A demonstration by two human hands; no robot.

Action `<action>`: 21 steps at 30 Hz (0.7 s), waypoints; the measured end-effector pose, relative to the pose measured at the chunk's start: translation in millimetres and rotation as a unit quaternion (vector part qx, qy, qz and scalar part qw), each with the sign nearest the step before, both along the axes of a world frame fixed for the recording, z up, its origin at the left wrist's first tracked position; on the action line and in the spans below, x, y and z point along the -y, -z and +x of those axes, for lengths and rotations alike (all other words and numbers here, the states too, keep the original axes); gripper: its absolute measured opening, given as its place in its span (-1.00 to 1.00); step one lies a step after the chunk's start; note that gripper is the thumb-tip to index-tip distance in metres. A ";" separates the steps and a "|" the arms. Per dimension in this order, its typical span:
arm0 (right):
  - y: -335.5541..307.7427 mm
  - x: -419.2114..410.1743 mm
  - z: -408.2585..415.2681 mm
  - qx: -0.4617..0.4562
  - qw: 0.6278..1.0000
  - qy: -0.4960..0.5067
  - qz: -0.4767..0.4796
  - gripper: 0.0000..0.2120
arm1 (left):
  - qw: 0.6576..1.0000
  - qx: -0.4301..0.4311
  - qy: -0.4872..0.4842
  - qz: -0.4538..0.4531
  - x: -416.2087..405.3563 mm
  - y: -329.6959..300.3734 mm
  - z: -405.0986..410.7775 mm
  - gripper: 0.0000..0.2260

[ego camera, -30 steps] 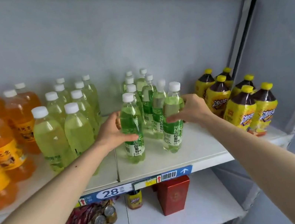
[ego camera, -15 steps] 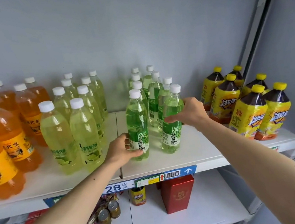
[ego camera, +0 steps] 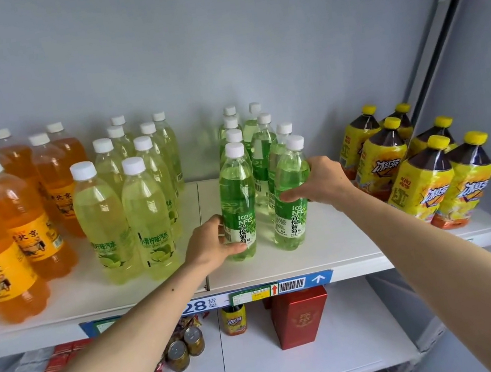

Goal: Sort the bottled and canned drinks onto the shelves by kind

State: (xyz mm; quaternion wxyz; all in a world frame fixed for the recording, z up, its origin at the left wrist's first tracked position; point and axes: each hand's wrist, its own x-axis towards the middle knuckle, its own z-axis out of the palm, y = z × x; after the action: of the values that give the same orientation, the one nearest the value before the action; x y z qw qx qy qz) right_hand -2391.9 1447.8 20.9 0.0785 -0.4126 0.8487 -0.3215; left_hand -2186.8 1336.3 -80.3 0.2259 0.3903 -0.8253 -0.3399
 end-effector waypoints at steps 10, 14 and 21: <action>10.0 -1.0 -5.4 0.002 1.000 -0.002 -0.003 -0.31 | 1.000 0.019 0.017 -0.001 -1.0 -0.5 -6.0 -0.41; 16.9 -0.4 -5.7 0.021 1.000 -0.008 -0.007 -0.35 | 0.999 0.035 0.020 -0.004 -1.0 1.2 -4.8 -0.40; 27.7 -3.9 -3.2 0.009 1.000 -0.019 -0.015 -0.35 | 0.999 0.038 0.018 -0.003 -12.2 6.8 5.4 -0.37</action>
State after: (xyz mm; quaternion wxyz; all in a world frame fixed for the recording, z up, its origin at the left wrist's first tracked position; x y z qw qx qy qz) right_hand -2395.1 1451.7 -6.9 0.0860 -0.4266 0.8349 -0.3368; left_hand -2181.4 1348.5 -87.1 0.1892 0.3872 -0.8414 -0.3261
